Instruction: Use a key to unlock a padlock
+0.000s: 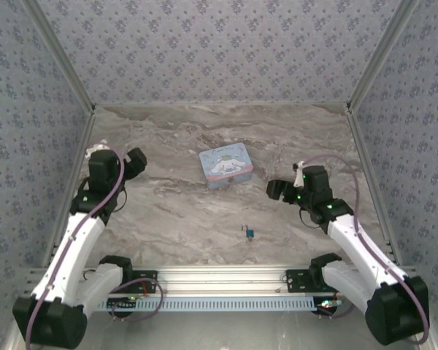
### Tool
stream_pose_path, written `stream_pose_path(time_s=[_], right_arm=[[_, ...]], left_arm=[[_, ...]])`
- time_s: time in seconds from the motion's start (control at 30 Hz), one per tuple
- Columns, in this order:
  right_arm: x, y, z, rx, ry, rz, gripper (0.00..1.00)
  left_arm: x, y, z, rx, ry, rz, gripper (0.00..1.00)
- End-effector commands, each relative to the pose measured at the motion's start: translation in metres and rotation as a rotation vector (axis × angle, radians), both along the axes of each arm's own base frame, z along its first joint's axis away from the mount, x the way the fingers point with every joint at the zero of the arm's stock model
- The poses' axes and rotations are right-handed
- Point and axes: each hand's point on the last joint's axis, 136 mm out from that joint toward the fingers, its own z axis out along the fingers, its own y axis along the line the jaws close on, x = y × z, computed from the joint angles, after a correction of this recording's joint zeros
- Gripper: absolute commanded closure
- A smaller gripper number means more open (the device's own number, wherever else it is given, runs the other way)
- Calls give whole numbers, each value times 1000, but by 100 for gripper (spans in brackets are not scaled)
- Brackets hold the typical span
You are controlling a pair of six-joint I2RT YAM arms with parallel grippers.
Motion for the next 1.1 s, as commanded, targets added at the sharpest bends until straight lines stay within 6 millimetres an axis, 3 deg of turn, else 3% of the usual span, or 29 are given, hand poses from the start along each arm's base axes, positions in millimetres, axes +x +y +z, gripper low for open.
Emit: stream_pose_path(time_s=[0.0, 0.13, 0.3, 0.43, 0.6, 0.8, 1.07], right_arm=[[16, -57, 15, -200, -139, -178, 0], [36, -97, 18, -309, -264, -269, 0], [57, -118, -9, -342, -268, -281, 0], [76, -121, -32, -324, -293, -273, 0], [95, -115, -32, -358, -367, -212, 0], [98, -127, -52, -315, -426, -256, 0], [111, -115, -60, -378, -340, -199, 0]], left_arm=[[-9, 41, 3, 170, -117, 176, 1], [-14, 69, -14, 249, -283, 321, 1], [-8, 81, -43, 259, -163, 334, 0], [6, 77, -56, 324, -119, 265, 1], [23, 72, -64, 371, -111, 199, 1], [41, 64, -79, 441, -117, 114, 1], [57, 53, -101, 434, -154, 5, 0]])
